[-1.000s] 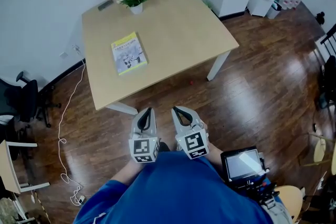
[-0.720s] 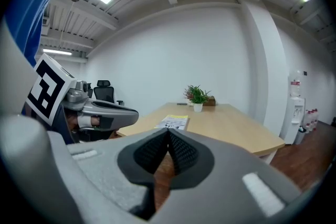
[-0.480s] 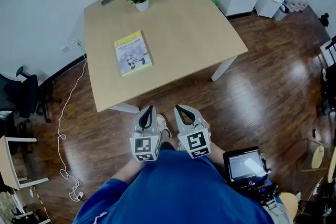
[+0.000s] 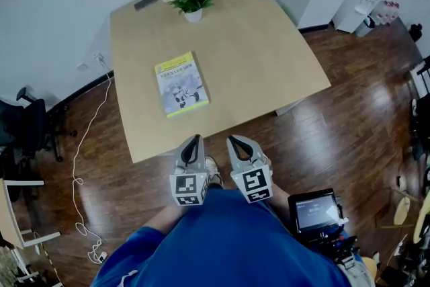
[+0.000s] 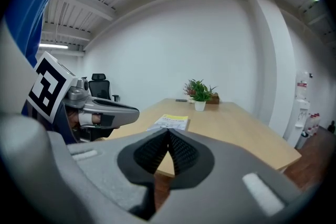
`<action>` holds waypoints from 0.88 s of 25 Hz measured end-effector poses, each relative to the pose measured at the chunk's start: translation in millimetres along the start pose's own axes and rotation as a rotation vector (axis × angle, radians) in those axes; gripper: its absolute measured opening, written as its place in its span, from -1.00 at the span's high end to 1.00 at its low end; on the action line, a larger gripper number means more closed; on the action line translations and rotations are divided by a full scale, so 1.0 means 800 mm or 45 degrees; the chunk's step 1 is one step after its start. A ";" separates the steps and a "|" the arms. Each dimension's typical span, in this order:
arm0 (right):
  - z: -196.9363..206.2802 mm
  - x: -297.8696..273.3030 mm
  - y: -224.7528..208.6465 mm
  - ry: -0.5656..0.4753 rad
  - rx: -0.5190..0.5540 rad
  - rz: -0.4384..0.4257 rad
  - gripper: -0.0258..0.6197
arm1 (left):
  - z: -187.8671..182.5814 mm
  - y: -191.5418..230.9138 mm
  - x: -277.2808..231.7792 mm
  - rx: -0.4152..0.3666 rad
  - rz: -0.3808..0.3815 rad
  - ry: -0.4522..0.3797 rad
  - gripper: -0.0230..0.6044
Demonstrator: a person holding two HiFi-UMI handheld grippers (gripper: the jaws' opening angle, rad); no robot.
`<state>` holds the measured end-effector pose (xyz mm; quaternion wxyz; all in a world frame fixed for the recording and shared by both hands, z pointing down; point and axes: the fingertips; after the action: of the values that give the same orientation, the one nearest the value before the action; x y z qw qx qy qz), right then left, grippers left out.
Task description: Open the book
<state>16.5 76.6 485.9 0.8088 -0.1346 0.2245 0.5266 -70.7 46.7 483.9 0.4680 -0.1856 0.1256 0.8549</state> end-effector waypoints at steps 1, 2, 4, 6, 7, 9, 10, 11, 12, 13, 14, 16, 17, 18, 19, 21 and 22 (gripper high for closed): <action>-0.007 -0.012 -0.001 0.001 0.001 0.002 0.91 | -0.003 0.010 -0.008 0.000 0.003 0.002 0.90; -0.014 -0.024 -0.003 0.002 0.000 0.005 0.91 | -0.006 0.021 -0.015 0.003 0.007 0.007 0.90; -0.027 -0.045 -0.005 0.007 -0.002 0.011 0.91 | -0.012 0.039 -0.029 0.006 0.015 0.014 0.90; -0.037 -0.064 -0.008 0.017 -0.008 0.018 0.91 | -0.018 0.057 -0.041 0.005 0.023 0.018 0.90; -0.041 -0.073 -0.009 0.025 -0.017 0.022 0.91 | -0.021 0.065 -0.047 0.005 0.028 0.019 0.90; -0.047 -0.089 -0.013 0.040 -0.047 0.031 0.91 | -0.027 0.078 -0.057 0.009 0.040 0.023 0.90; -0.050 -0.096 -0.015 0.046 -0.065 0.037 0.91 | -0.030 0.084 -0.062 0.008 0.045 0.024 0.90; -0.052 -0.103 -0.019 0.050 -0.081 0.043 0.91 | -0.031 0.090 -0.068 0.006 0.049 0.027 0.90; -0.055 -0.110 -0.021 0.054 -0.092 0.049 0.91 | -0.032 0.095 -0.073 0.004 0.051 0.034 0.90; -0.057 -0.115 -0.023 0.058 -0.099 0.052 0.91 | -0.031 0.101 -0.078 0.005 0.051 0.044 0.90; -0.059 -0.119 -0.025 0.061 -0.102 0.053 0.91 | -0.031 0.105 -0.083 0.009 0.050 0.054 0.90; -0.064 -0.127 -0.031 0.066 -0.103 0.055 0.91 | -0.035 0.110 -0.093 0.021 0.050 0.066 0.90; -0.066 -0.131 -0.037 0.067 -0.104 0.056 0.91 | -0.038 0.111 -0.099 0.026 0.049 0.069 0.90; -0.068 -0.135 -0.042 0.068 -0.105 0.055 0.91 | -0.040 0.112 -0.106 0.029 0.047 0.076 0.90; -0.070 -0.140 -0.047 0.069 -0.106 0.051 0.91 | -0.042 0.114 -0.113 0.031 0.043 0.085 0.90; -0.072 -0.152 -0.057 0.068 -0.105 0.034 0.91 | -0.042 0.118 -0.129 0.033 0.027 0.105 0.90; -0.073 -0.159 -0.062 0.067 -0.102 0.022 0.91 | -0.044 0.121 -0.138 0.030 0.013 0.110 0.90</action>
<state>4.9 -70.7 498.8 0.7920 -0.1786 0.2255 0.5385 -91.2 -101.0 504.2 0.4597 -0.2162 0.1566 0.8470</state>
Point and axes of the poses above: the fingertips, and each gripper's own axes: x backward along the fingers, y to its left, z out of its underside, and after that the axes turned 9 degrees about y, right-handed
